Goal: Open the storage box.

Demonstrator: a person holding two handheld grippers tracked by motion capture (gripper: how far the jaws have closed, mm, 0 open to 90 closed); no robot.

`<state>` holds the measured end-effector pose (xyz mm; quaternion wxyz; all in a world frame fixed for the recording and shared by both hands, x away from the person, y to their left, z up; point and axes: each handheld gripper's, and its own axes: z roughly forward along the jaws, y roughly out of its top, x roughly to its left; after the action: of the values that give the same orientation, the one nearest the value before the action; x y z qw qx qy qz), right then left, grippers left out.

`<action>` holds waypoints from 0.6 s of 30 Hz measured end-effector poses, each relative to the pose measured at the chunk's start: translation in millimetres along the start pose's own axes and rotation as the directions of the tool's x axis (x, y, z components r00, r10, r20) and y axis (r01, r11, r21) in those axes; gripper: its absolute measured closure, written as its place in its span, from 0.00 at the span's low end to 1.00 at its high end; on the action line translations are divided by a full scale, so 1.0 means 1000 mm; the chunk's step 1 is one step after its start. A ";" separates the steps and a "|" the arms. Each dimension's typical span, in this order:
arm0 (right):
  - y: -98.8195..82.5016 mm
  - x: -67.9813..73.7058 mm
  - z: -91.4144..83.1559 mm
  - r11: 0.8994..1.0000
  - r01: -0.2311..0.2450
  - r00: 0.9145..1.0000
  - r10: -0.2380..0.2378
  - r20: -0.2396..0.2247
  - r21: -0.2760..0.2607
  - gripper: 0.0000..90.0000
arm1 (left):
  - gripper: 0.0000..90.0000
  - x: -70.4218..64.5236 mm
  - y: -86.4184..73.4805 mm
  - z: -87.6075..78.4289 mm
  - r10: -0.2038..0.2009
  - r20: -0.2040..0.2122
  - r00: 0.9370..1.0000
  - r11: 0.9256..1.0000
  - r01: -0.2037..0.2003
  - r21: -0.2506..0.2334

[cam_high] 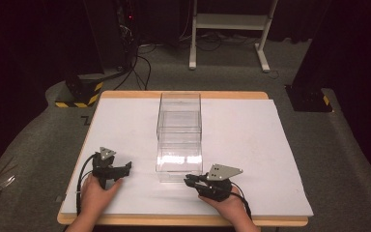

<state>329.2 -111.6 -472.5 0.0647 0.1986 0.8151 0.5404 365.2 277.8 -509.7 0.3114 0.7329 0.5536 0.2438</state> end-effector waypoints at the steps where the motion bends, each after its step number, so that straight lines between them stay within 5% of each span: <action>1: 0.000 0.000 -0.001 1.000 0.003 1.000 -0.003 0.003 0.002 0.85 | 0.11 0.000 0.000 0.000 0.000 0.000 1.000 1.000 0.000 0.000; 9: 0.002 -0.001 -0.011 1.000 -0.001 1.000 0.002 0.027 -0.018 0.83 | 0.11 0.000 0.000 0.000 0.000 0.000 1.000 1.000 0.000 0.000; 18: 0.007 -0.006 -0.030 0.995 -0.003 0.997 0.011 0.074 -0.098 0.83 | 0.11 0.000 0.000 0.000 0.000 0.000 1.000 1.000 0.000 0.000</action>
<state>327.1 -136.7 -454.5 0.1027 0.2180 0.7839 0.5722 365.3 277.8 -509.7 0.3113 0.7328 0.5538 0.2437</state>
